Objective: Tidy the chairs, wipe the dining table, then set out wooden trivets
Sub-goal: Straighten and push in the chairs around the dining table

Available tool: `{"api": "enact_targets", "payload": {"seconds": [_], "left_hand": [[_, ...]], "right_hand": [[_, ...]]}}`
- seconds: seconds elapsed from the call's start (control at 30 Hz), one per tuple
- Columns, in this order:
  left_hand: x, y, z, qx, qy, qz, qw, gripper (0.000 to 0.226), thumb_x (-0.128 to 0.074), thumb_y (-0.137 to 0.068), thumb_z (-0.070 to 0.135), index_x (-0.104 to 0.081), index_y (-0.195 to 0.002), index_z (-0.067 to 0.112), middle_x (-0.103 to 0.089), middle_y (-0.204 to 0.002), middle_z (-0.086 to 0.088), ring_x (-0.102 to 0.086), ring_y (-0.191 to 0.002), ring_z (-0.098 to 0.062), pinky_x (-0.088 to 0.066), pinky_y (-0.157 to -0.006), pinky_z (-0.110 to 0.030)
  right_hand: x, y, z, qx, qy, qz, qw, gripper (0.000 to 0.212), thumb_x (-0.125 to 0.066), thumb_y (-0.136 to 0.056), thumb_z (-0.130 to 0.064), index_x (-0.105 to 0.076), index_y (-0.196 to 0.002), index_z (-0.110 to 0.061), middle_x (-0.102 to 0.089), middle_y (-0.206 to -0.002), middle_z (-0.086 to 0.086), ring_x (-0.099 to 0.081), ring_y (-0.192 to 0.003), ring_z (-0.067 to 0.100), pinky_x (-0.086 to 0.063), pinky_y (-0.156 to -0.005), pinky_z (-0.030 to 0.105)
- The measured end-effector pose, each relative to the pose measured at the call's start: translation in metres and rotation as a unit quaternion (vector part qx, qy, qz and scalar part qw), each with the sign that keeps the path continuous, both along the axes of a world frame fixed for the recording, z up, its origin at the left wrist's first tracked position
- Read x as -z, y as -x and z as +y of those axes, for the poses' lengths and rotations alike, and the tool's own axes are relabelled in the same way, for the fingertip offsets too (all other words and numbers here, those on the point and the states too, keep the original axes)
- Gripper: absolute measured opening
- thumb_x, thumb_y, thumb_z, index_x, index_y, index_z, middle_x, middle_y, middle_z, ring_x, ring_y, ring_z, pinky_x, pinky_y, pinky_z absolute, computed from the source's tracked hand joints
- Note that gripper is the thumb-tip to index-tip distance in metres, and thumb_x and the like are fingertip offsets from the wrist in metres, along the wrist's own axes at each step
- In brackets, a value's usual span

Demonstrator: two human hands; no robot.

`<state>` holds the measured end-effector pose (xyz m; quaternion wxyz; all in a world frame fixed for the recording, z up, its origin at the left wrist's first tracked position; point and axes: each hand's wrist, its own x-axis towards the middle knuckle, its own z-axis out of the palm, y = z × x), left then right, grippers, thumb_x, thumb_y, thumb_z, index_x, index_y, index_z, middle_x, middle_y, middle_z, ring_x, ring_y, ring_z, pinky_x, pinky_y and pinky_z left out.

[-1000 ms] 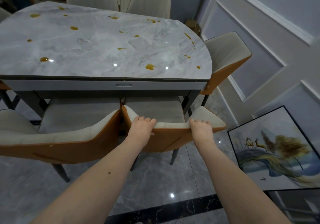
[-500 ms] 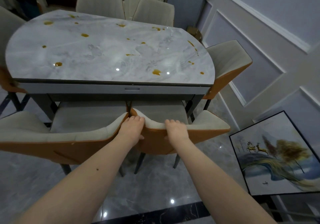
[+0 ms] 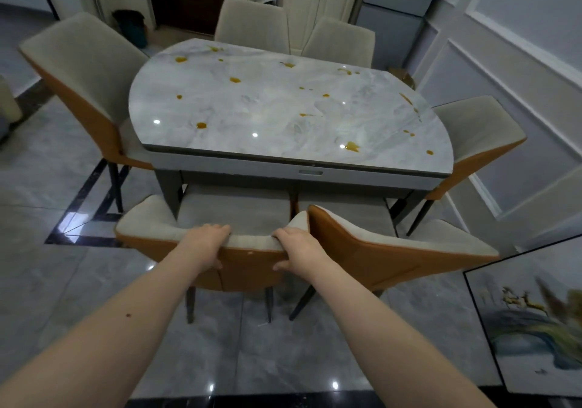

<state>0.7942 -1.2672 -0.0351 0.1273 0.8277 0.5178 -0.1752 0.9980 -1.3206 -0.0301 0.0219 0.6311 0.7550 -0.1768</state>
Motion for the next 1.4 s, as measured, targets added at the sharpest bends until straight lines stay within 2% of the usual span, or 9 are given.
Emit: {"api": "enact_targets", "payload": {"seconds": [0.17, 0.27, 0.4, 0.57, 0.73, 1.1, 1.4], "left_hand": [[0.009, 0.03, 0.009, -0.018, -0.042, 0.023, 0.999, 0.039, -0.061, -0.087, 0.019, -0.043, -0.121, 0.019, -0.053, -0.128, -0.005, -0.048, -0.12, -0.024, -0.036, -0.1, -0.035], [0.018, 0.023, 0.01, -0.009, -0.085, 0.01, 0.996, 0.034, -0.058, -0.088, 0.012, -0.043, -0.118, 0.02, -0.053, -0.127, -0.003, -0.047, -0.12, -0.024, -0.035, -0.1, -0.036], [0.027, 0.019, 0.014, -0.014, -0.124, -0.01, 0.992, 0.043, -0.059, -0.086, 0.009, -0.042, -0.123, 0.023, -0.053, -0.127, 0.0, -0.047, -0.119, -0.023, -0.033, -0.1, -0.037], [0.035, 0.018, 0.019, -0.017, -0.149, -0.026, 0.988, 0.043, -0.06, -0.085, 0.009, -0.042, -0.121, 0.024, -0.055, -0.124, 0.002, -0.05, -0.115, -0.022, -0.035, -0.097, -0.036], [0.039, 0.022, 0.022, -0.015, -0.152, -0.032, 0.988, 0.037, -0.062, -0.084, 0.011, -0.042, -0.113, 0.026, -0.057, -0.117, 0.002, -0.052, -0.109, -0.022, -0.036, -0.093, -0.036], [0.042, 0.023, 0.026, -0.012, -0.161, -0.048, 0.986, 0.034, -0.059, -0.087, 0.013, -0.042, -0.113, 0.026, -0.058, -0.116, 0.002, -0.053, -0.107, -0.022, -0.037, -0.092, -0.035], [0.035, 0.021, 0.027, -0.018, -0.175, -0.04, 0.984, 0.036, -0.059, -0.087, 0.011, -0.044, -0.118, 0.023, -0.058, -0.118, 0.0, -0.052, -0.109, -0.023, -0.036, -0.094, -0.034]], "right_hand": [[0.01, 0.023, 0.005, 0.031, -0.018, -0.04, 0.999, 0.043, -0.066, -0.088, -0.027, -0.049, -0.124, -0.013, -0.057, -0.123, 0.009, -0.051, -0.116, 0.027, -0.039, -0.102, 0.039], [0.016, 0.023, 0.006, 0.046, -0.031, -0.064, 0.996, 0.036, -0.059, -0.093, -0.023, -0.048, -0.126, -0.012, -0.057, -0.126, 0.011, -0.05, -0.118, 0.028, -0.033, -0.105, 0.039], [0.02, 0.019, 0.01, 0.054, -0.032, -0.082, 0.995, 0.037, -0.056, -0.095, -0.022, -0.047, -0.129, -0.014, -0.056, -0.13, 0.01, -0.049, -0.122, 0.027, -0.03, -0.11, 0.04], [0.024, 0.017, 0.018, 0.044, -0.029, -0.088, 0.995, 0.041, -0.056, -0.095, -0.022, -0.044, -0.134, -0.015, -0.054, -0.134, 0.009, -0.046, -0.127, 0.027, -0.025, -0.115, 0.041], [0.029, 0.015, 0.021, 0.033, -0.032, -0.087, 0.995, 0.043, -0.055, -0.095, -0.019, -0.043, -0.136, -0.016, -0.052, -0.136, 0.007, -0.044, -0.13, 0.026, -0.021, -0.116, 0.043], [0.029, 0.015, 0.028, 0.034, -0.02, -0.088, 0.995, 0.039, -0.055, -0.096, -0.018, -0.044, -0.133, -0.018, -0.053, -0.135, 0.006, -0.044, -0.13, 0.026, -0.021, -0.116, 0.047], [0.033, 0.017, 0.035, 0.055, -0.03, -0.086, 0.994, 0.043, -0.056, -0.096, -0.02, -0.042, -0.136, -0.019, -0.052, -0.137, 0.006, -0.042, -0.132, 0.025, -0.017, -0.118, 0.047]]}}
